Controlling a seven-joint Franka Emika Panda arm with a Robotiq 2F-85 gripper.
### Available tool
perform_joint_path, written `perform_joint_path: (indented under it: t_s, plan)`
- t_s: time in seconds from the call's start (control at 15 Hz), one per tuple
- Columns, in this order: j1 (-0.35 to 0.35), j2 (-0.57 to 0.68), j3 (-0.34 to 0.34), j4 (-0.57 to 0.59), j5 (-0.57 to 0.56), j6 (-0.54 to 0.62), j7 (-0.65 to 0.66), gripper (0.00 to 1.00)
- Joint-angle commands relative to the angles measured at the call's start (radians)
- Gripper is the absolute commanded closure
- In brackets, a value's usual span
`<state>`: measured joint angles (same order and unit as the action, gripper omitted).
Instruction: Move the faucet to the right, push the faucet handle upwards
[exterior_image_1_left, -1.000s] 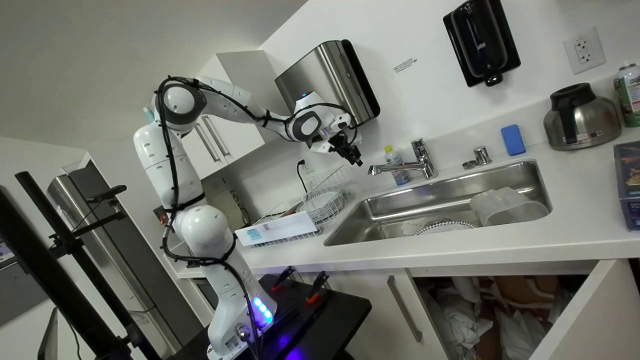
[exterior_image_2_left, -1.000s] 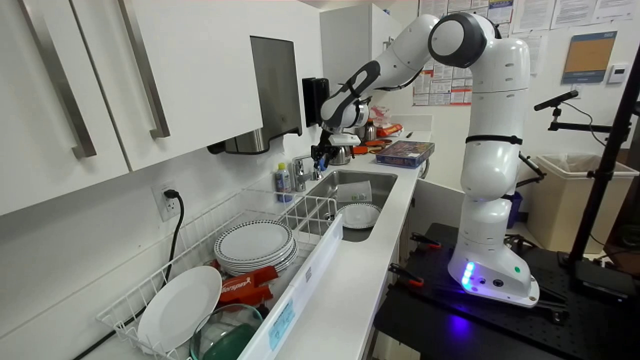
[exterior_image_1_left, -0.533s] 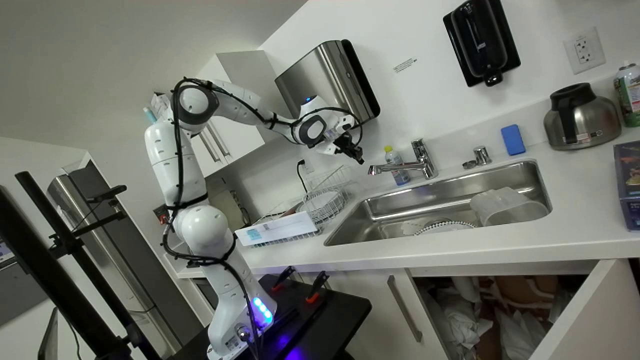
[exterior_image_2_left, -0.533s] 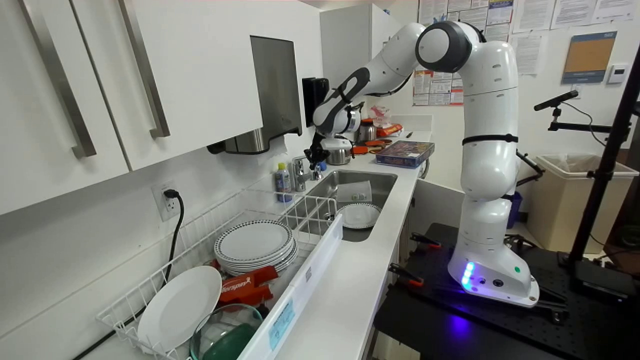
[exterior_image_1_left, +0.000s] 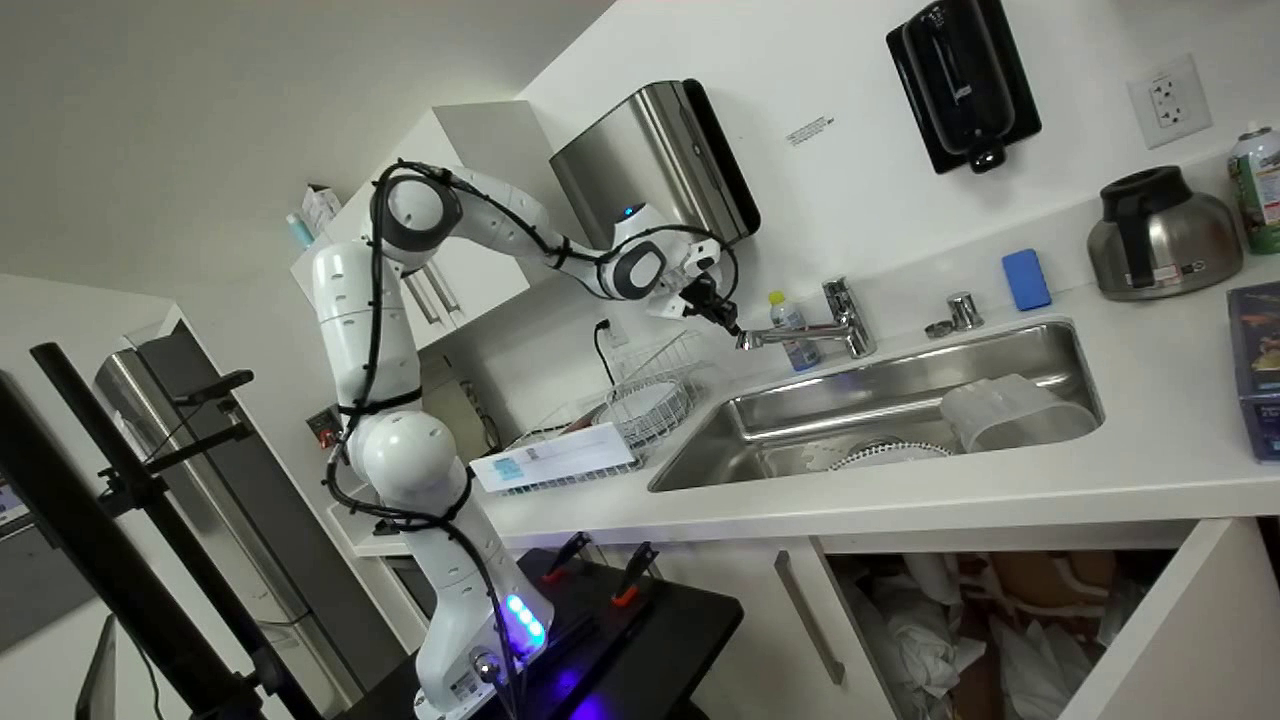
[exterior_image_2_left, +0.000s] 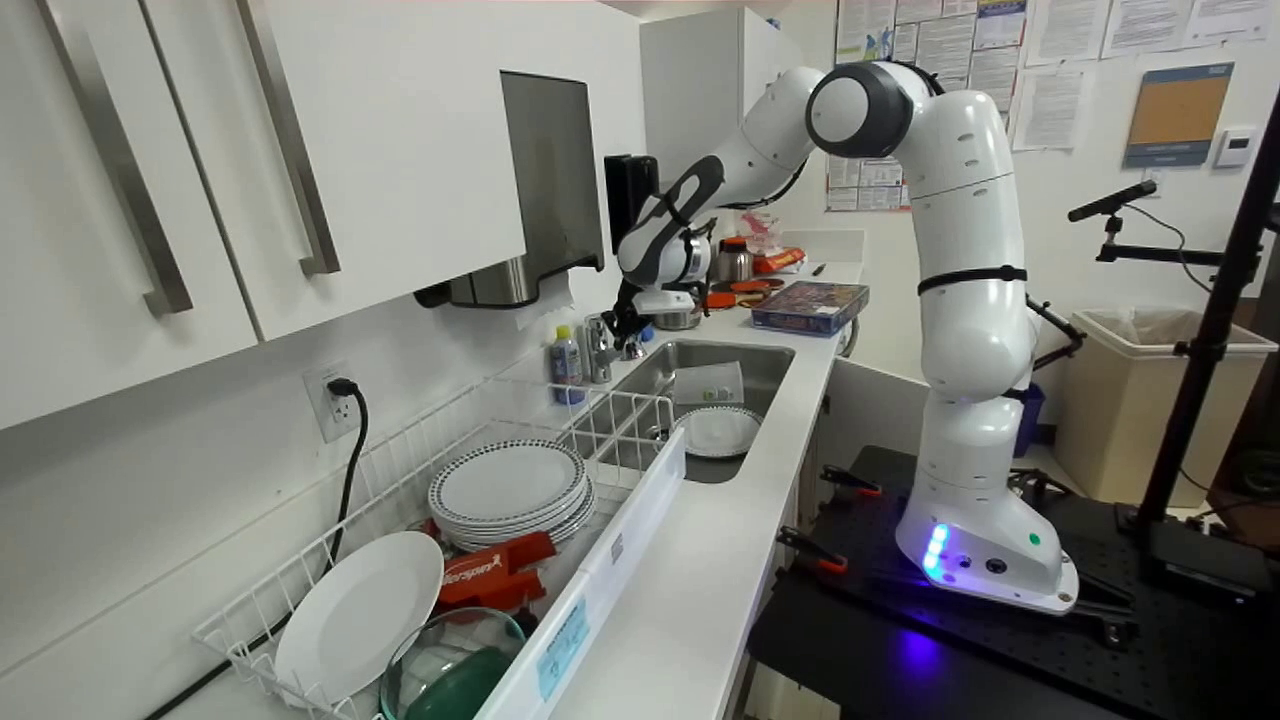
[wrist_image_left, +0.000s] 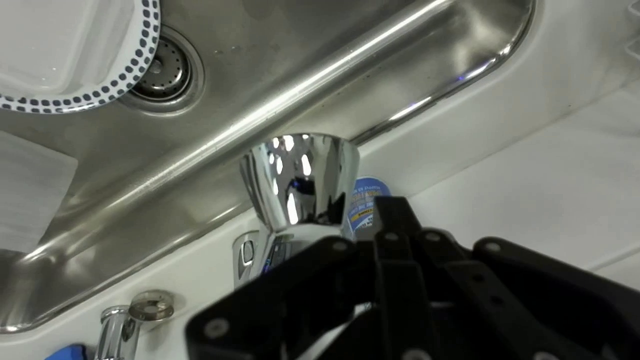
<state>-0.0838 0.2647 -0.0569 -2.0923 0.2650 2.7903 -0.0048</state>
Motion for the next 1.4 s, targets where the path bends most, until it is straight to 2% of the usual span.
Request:
perform_joint_path:
  t_s: [0.0, 0.73, 1.33]
  plan:
    - [0.014, 0.038, -0.025, 0.037, -0.074, 0.006, 0.096, 1.00]
    - [0.099, 0.114, -0.200, 0.095, -0.345, -0.053, 0.418, 1.00]
    - [0.079, 0.221, -0.325, 0.221, -0.377, -0.087, 0.497, 1.00]
